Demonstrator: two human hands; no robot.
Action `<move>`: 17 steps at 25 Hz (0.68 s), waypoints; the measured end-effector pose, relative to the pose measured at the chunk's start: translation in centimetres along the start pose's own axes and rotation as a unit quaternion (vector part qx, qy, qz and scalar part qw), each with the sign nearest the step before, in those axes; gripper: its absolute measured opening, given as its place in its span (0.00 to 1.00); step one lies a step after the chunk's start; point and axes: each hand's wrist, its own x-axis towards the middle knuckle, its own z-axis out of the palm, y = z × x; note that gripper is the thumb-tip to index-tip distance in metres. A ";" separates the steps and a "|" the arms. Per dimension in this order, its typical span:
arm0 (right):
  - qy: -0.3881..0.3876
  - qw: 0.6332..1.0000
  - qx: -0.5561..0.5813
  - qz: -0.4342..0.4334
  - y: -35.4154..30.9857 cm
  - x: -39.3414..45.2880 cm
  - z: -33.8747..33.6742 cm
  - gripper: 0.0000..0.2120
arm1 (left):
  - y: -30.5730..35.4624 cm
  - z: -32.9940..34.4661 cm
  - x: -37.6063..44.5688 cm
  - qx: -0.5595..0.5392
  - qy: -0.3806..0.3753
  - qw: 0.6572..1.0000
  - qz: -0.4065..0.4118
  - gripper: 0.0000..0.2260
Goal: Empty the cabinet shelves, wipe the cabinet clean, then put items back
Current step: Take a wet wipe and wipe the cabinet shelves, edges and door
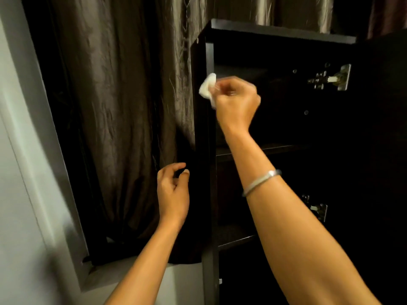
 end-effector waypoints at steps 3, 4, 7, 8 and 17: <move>0.043 0.997 -0.025 -0.062 -2.7 5.6 2.3 0.01 | 1.2 0.1 0.2 -0.011 -0.007 1.000 0.019 0.07; 0.048 0.995 -0.039 -0.078 -2.9 6.2 2.6 0.02 | 1.3 0.1 0.3 -0.010 -0.008 1.000 0.022 0.07; 0.038 0.983 -0.099 -0.152 -1.4 3.6 1.8 0.04 | 1.1 0.2 0.5 -0.015 -0.005 1.000 0.016 0.07; 0.024 0.979 -0.111 -0.170 -0.4 1.9 1.1 0.04 | 0.8 0.3 0.5 -0.012 -0.003 1.000 0.013 0.07; -0.122 0.976 -0.170 -0.061 9.7 -17.3 -5.2 0.06 | -5.2 1.3 -3.7 0.059 -0.005 0.997 -0.048 0.08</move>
